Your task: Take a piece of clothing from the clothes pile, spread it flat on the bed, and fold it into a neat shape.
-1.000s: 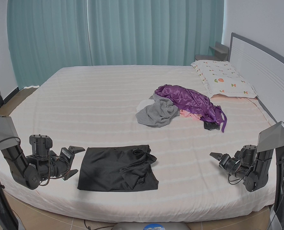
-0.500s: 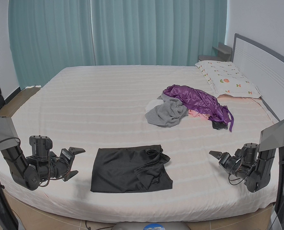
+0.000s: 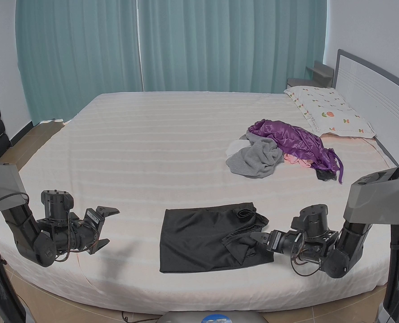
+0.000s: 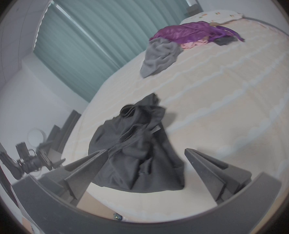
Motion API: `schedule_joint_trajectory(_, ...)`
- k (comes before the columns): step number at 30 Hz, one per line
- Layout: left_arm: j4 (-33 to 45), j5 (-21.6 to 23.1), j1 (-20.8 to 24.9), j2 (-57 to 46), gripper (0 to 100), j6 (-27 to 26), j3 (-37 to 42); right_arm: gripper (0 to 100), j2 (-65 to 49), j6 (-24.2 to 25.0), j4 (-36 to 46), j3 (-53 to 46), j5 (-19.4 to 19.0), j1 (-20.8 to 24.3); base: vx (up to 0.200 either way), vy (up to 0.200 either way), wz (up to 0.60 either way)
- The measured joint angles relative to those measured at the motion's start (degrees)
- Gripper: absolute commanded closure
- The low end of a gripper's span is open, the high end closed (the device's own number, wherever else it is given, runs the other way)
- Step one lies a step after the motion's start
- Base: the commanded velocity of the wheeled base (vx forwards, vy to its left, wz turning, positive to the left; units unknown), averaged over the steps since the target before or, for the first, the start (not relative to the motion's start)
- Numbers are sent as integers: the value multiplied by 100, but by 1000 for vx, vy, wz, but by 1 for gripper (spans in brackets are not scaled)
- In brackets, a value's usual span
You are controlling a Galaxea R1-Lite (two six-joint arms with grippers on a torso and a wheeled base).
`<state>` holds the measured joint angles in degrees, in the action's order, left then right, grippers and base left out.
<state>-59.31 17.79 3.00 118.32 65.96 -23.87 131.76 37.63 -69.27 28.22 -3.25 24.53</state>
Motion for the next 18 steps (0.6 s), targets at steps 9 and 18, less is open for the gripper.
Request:
schedule_joint_trajectory(9,-569,-11,13,23,0,-39,227,0,-108,-717,2266,1412,368,650,0,0,0)
schedule_joint_trajectory(18,-1052,-17,2,74,0,-13,563,0,135,-1421,3875,2660,735,986,0,0,0)
